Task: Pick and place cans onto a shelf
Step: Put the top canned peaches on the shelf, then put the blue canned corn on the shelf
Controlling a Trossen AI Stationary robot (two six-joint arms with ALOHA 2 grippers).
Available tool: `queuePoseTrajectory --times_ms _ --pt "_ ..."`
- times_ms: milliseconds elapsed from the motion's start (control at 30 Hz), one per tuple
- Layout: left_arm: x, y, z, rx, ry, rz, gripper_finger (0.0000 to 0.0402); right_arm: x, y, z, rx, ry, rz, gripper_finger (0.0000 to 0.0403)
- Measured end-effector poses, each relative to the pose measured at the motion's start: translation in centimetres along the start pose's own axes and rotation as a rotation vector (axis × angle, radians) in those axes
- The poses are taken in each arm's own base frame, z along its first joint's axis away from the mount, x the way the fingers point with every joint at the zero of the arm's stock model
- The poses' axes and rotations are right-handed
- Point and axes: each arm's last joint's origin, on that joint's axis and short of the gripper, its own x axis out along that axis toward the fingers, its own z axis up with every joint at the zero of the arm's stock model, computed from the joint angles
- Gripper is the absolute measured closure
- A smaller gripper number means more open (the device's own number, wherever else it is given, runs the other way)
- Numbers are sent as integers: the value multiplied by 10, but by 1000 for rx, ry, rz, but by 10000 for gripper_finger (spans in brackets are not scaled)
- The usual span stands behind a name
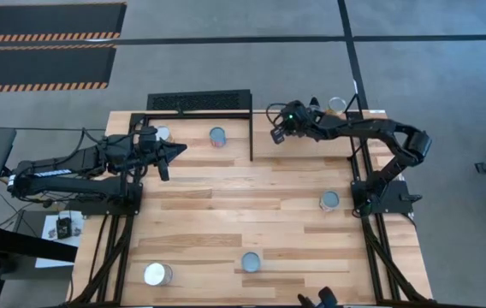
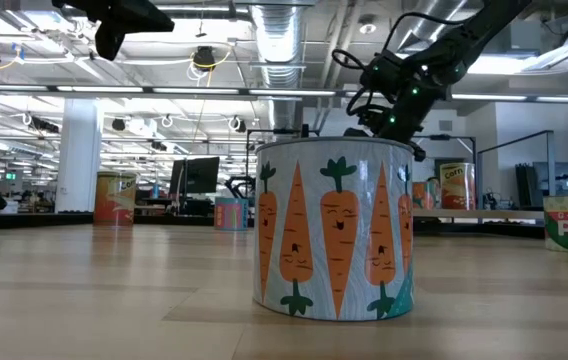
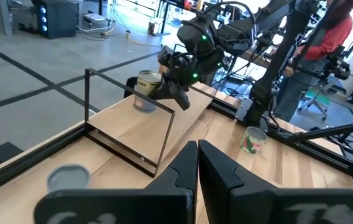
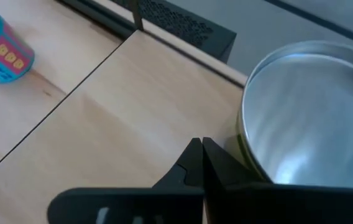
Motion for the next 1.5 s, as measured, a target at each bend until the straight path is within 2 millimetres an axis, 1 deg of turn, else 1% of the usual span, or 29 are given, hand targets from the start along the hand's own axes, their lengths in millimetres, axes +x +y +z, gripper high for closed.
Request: queuePoseTrajectory --times_ms 333,400,467,533,600,733,833,933,1067,1200,1333,1400,1500 --pt "0 1 0 -3 -6 42 401 4 -14 8 0 -30 23 394" --pt "0 2 -2 -5 3 55 401 4 -13 9 -18 -42 27 394" --pt "0 2 -2 -6 4 58 401 -1 -10 11 -39 -63 40 394" --pt "0 2 -2 -6 5 53 401 -10 -4 16 -61 -94 62 397" --pt "1 2 -2 -7 8 52 401 -24 4 20 -71 -132 107 399" --pt "4 1 -3 -22 20 37 401 -57 21 25 -86 -210 198 399" --pt "10 -1 -6 -26 52 27 401 -81 36 25 -82 -258 277 400" --pt "20 -3 -9 -8 94 7 401 -97 53 15 -67 -292 364 400" --pt "35 -7 -13 31 124 -23 401 -107 71 -11 -26 -295 473 400" --pt "50 -11 -15 54 123 -60 401 -122 82 -32 12 -278 561 400" --pt "67 -14 -22 38 156 -61 401 -141 80 -45 3 -287 626 400" --pt "77 -15 -27 26 187 -41 401 -147 73 -51 0 -301 637 400" --pt "91 -15 -33 19 216 26 401 -159 58 -53 16 -314 641 398"
